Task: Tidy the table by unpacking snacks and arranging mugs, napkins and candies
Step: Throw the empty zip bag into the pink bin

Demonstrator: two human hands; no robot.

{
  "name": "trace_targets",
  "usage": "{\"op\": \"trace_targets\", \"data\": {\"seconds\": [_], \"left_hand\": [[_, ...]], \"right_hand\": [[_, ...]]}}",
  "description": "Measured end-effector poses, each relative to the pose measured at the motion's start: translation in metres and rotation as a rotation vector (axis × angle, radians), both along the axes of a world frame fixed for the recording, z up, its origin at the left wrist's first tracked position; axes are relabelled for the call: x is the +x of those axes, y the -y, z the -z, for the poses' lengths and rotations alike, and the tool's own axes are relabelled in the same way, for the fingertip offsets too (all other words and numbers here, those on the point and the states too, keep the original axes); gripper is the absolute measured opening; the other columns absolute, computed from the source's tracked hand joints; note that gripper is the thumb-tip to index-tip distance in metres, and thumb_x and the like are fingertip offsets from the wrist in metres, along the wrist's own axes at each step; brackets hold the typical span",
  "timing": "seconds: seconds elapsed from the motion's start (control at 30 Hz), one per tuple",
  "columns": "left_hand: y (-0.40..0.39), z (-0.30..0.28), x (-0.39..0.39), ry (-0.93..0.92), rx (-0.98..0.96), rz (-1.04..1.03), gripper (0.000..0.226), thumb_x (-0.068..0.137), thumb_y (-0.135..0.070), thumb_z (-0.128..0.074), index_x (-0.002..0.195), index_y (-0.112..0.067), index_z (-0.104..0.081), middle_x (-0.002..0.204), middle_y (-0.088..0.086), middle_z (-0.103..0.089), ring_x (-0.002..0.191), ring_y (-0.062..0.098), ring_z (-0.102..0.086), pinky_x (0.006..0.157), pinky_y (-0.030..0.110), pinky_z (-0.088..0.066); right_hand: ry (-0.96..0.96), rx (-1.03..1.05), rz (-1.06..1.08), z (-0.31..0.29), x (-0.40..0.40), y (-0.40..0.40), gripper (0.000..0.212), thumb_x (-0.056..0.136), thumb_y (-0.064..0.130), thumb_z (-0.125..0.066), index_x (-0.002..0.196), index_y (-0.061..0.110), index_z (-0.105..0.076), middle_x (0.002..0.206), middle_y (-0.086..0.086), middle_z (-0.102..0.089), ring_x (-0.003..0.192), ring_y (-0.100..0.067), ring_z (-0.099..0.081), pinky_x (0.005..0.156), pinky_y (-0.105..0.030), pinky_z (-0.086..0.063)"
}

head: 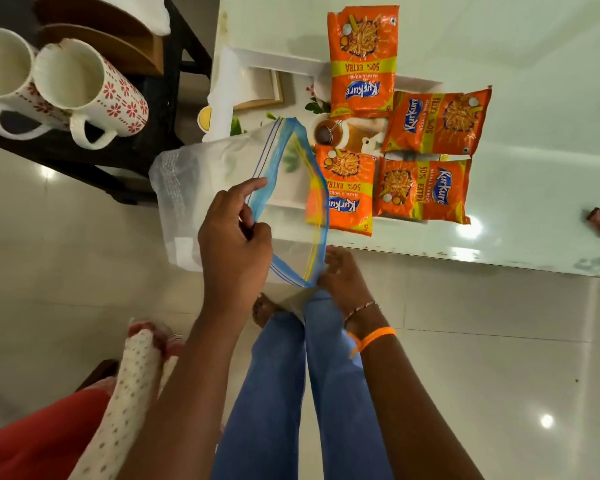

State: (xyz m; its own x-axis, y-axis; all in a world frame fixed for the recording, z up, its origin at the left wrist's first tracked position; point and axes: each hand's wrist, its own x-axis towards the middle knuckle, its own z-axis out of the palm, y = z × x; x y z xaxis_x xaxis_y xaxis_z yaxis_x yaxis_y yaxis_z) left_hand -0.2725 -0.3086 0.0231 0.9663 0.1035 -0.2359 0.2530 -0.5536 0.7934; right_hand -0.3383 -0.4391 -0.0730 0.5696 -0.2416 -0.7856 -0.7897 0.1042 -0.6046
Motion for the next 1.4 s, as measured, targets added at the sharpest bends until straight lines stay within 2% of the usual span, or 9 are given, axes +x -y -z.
{"op": "trace_targets", "data": {"seconds": [0.07, 0.13, 0.27, 0.37, 0.47, 0.67, 1.03, 1.23, 1.4], "left_hand": [[0.003, -0.004, -0.001, -0.020, -0.055, -0.026, 0.054, 0.075, 0.009, -0.051, 0.117, -0.025, -0.058, 0.068, -0.005, -0.039, 0.062, 0.013, -0.043, 0.065, 0.021, -0.044], [0.007, -0.007, 0.000, -0.052, -0.128, -0.043, 0.054, 0.075, 0.007, -0.053, 0.116, -0.028, -0.057, 0.065, -0.005, -0.040, 0.060, 0.018, -0.047, 0.065, 0.026, -0.047], [0.018, -0.013, 0.007, -0.112, -0.354, 0.021, 0.049, 0.082, -0.008, -0.063, 0.121, -0.032, -0.047, 0.075, -0.009, -0.050, 0.071, 0.020, -0.064, 0.072, 0.024, -0.055], [0.015, -0.009, 0.022, -0.076, -0.334, 0.062, 0.052, 0.082, -0.015, -0.066, 0.127, -0.026, -0.042, 0.093, -0.010, -0.052, 0.081, -0.002, -0.058, 0.073, 0.008, -0.046], [0.004, 0.003, 0.041, -0.109, -0.207, 0.066, 0.067, 0.079, -0.017, -0.070, 0.136, -0.018, -0.034, 0.125, 0.002, -0.048, 0.109, 0.008, -0.048, 0.086, 0.008, -0.038], [0.014, 0.030, 0.059, -0.644, -0.140, 0.265, 0.104, 0.066, -0.057, -0.066, 0.147, -0.029, -0.007, 0.153, -0.002, -0.028, 0.136, 0.017, -0.033, 0.104, 0.030, -0.025], [0.134, 0.042, 0.024, -0.877, -0.438, 0.466, 0.017, 0.074, -0.042, -0.060, 0.077, -0.029, -0.071, 0.076, -0.017, -0.074, 0.071, 0.002, -0.069, 0.064, 0.019, -0.055], [0.226, 0.034, 0.013, -0.744, -0.571, 0.379, 0.021, 0.084, -0.018, -0.058, 0.069, -0.017, -0.073, 0.066, -0.005, -0.074, 0.063, 0.007, -0.071, 0.062, 0.019, -0.055], [0.311, 0.033, -0.001, -0.565, -0.425, 0.450, 0.018, 0.094, -0.014, -0.046, 0.079, -0.019, -0.054, 0.053, -0.013, -0.069, 0.052, -0.003, -0.063, 0.052, 0.012, -0.049]], "right_hand": [[-0.003, 0.157, -0.212, -0.008, -0.012, -0.021, 0.037, 0.073, -0.006, -0.068, 0.106, -0.001, -0.051, 0.081, -0.005, -0.061, 0.076, -0.004, -0.067, 0.061, -0.013, -0.053], [-0.087, 0.210, -0.268, -0.012, -0.014, -0.040, 0.027, 0.075, 0.014, -0.072, 0.097, 0.006, -0.059, 0.092, -0.006, -0.065, 0.089, -0.017, -0.064, 0.071, -0.019, -0.054], [0.268, 0.104, 0.367, -0.012, 0.002, -0.043, 0.028, 0.085, -0.001, -0.057, 0.094, 0.023, -0.065, 0.095, 0.019, -0.070, 0.090, 0.006, -0.062, 0.086, -0.024, -0.044], [0.405, 0.242, 0.398, -0.019, 0.007, -0.015, 0.024, 0.092, 0.001, -0.042, 0.096, 0.010, -0.064, 0.080, 0.011, -0.075, 0.084, -0.004, -0.068, 0.081, -0.018, -0.052], [0.479, 0.343, 0.298, -0.031, 0.010, 0.028, 0.026, 0.093, -0.003, -0.034, 0.091, 0.004, -0.060, 0.074, 0.004, -0.075, 0.076, -0.009, -0.070, 0.074, -0.019, -0.056], [0.537, 0.544, 0.305, -0.066, 0.012, 0.112, 0.020, 0.080, 0.012, -0.043, 0.075, 0.014, -0.062, 0.067, 0.004, -0.067, 0.067, -0.009, -0.065, 0.076, -0.026, -0.055], [0.685, 0.919, 0.607, -0.075, -0.026, 0.230, 0.009, 0.078, 0.027, -0.059, 0.082, 0.024, -0.066, 0.072, 0.008, -0.065, 0.063, -0.003, -0.063, 0.059, -0.020, -0.055], [0.374, 0.573, 0.654, -0.059, -0.074, 0.314, 0.044, 0.092, 0.053, -0.025, 0.109, 0.026, -0.056, 0.081, 0.001, -0.073, 0.074, -0.014, -0.069, 0.068, -0.033, -0.059], [0.355, 0.180, 0.691, -0.048, -0.133, 0.360, 0.060, 0.084, -0.008, -0.052, 0.127, 0.030, -0.036, 0.077, -0.004, -0.067, 0.065, -0.008, -0.067, 0.062, -0.025, -0.059]]}}
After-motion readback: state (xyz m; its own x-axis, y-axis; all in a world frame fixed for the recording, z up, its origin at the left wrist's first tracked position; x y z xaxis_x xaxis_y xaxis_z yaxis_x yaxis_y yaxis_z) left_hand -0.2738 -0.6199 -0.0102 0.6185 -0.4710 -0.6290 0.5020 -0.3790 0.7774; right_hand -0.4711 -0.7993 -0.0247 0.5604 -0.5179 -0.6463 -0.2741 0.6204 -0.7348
